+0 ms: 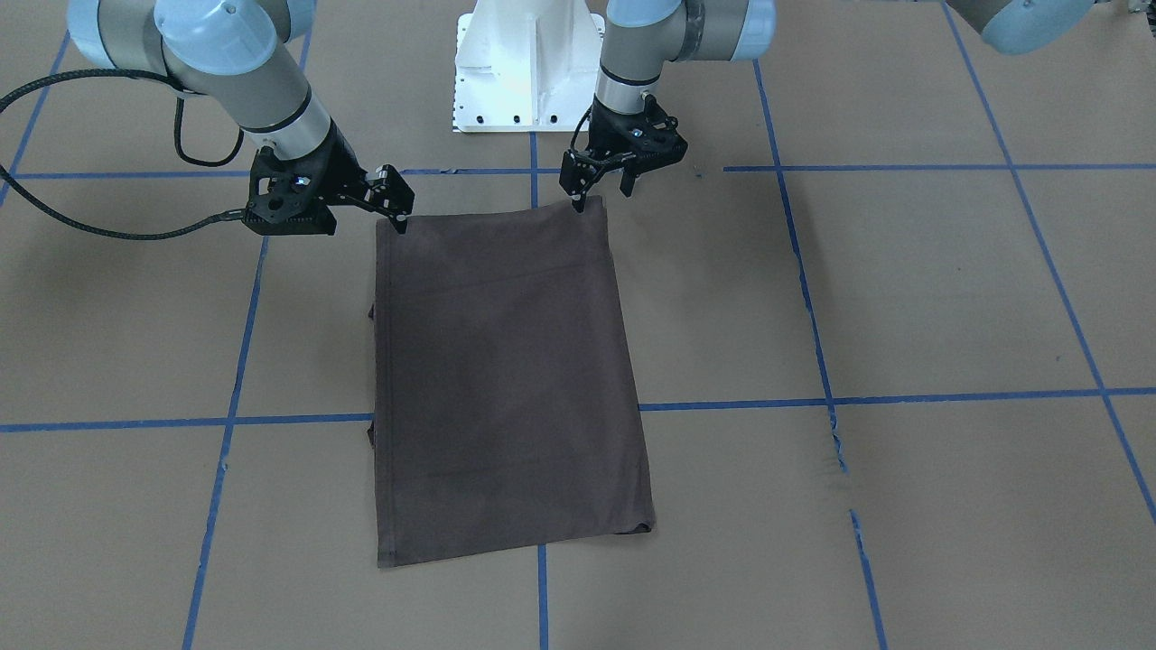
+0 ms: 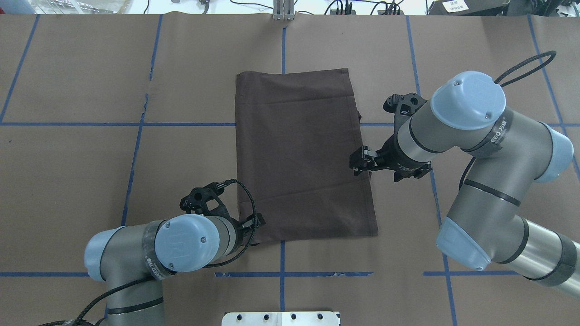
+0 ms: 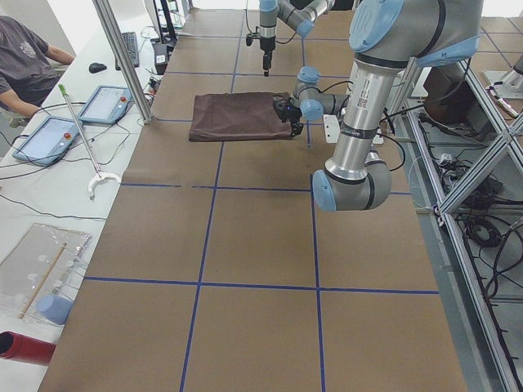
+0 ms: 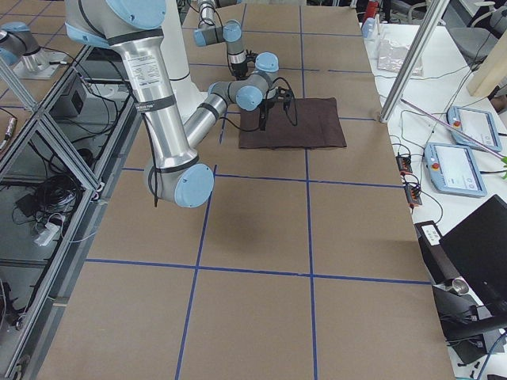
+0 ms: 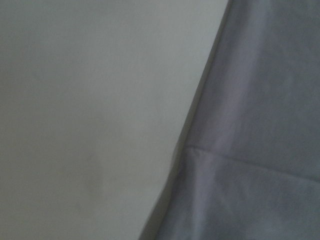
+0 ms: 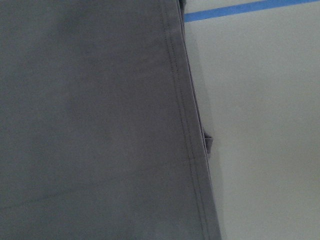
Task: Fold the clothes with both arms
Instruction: 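Move the right gripper down beside the left gripper at the near end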
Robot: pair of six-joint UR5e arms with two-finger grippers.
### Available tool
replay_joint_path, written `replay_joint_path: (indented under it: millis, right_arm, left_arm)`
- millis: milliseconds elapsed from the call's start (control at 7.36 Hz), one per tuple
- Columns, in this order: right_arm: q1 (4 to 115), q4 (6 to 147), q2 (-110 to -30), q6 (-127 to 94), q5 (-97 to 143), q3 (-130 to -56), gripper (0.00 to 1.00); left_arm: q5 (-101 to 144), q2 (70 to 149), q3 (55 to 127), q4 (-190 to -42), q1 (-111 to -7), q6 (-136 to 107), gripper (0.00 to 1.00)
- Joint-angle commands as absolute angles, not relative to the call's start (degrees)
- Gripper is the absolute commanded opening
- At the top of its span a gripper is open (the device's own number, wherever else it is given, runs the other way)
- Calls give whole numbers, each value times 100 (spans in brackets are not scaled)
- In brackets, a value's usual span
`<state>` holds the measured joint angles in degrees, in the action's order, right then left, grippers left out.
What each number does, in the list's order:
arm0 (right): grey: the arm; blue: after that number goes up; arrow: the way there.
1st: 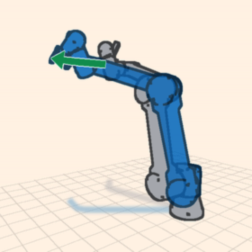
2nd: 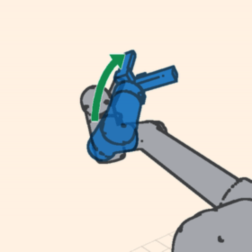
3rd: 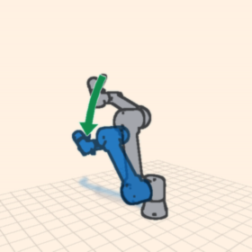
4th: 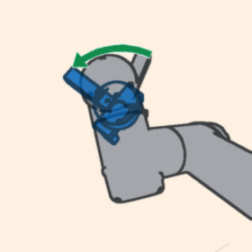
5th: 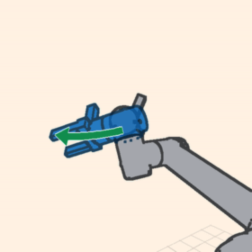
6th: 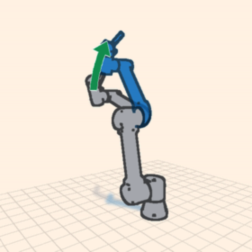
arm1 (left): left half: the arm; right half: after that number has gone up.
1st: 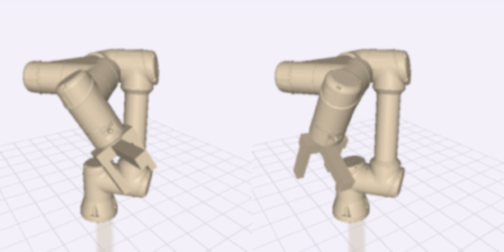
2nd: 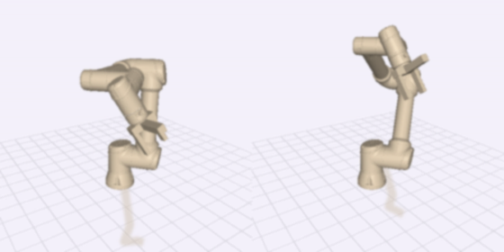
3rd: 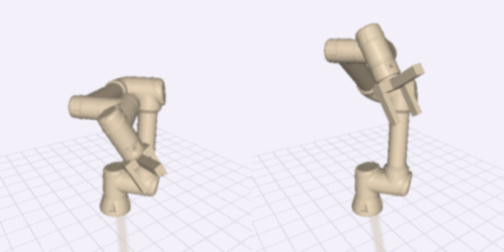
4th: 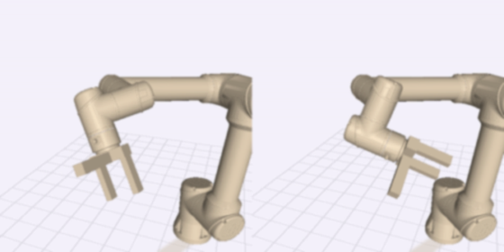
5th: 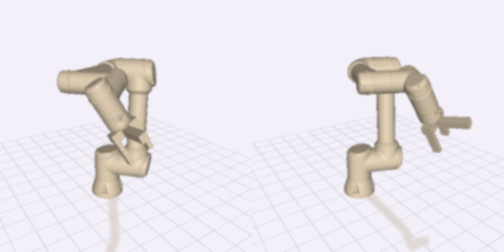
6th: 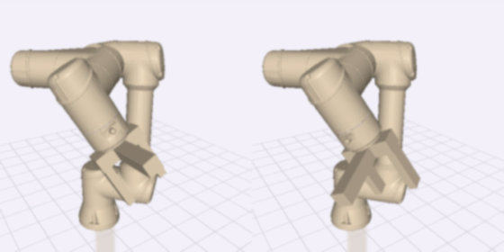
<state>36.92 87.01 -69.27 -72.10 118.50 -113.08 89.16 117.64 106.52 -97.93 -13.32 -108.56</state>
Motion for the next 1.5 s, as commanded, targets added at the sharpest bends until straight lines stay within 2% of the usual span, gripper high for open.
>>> replay_joint_path:
  millis: [0,408,680,816,951,1087,1359]
  right_arm:
    - [3683,8701,-6926,-7216,11848,-11303,100]
    - [3691,8701,-6935,-7207,11856,-11311,100]
    - [3691,8710,-6935,-7207,11856,-11303,100]
    - [3691,8710,-6935,-7207,11856,-11303,100]
    - [3691,8710,-6935,-7207,11856,-11311,100]
    - [3691,8710,-6943,-7207,11856,-11312,100]
    - [3674,8701,-6987,-7233,11822,-11294,100]
  left_arm:
    - [8790,11935,10407,-9800,-1274,-10960,86]
    - [8789,11953,10345,-9809,-1257,-10978,77]
    - [8789,11962,10345,-9809,-1257,-10986,47]
    - [8789,11962,10353,-9809,-1257,-10986,36]
    - [8789,11962,10397,-9835,-1266,-10978,15]
    - [8789,11962,10432,-9870,-1257,-10978,0]
    - [8780,11936,10494,-9861,-1266,-10951,0]
